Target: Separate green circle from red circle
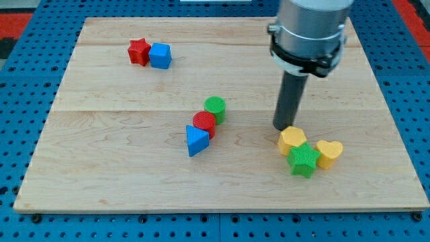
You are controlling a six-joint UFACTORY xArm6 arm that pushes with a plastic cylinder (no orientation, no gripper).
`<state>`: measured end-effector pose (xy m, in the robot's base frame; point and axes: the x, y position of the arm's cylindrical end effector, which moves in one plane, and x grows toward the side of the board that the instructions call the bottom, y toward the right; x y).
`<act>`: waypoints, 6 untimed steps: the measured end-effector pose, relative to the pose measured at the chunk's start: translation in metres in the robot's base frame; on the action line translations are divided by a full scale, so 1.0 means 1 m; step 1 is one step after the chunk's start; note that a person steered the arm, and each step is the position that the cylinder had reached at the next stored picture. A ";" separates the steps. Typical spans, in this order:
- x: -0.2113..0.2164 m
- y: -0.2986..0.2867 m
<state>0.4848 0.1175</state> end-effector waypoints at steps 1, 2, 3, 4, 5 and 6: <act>-0.005 0.009; -0.056 -0.035; -0.080 -0.116; -0.063 -0.158; -0.027 -0.137; -0.027 -0.093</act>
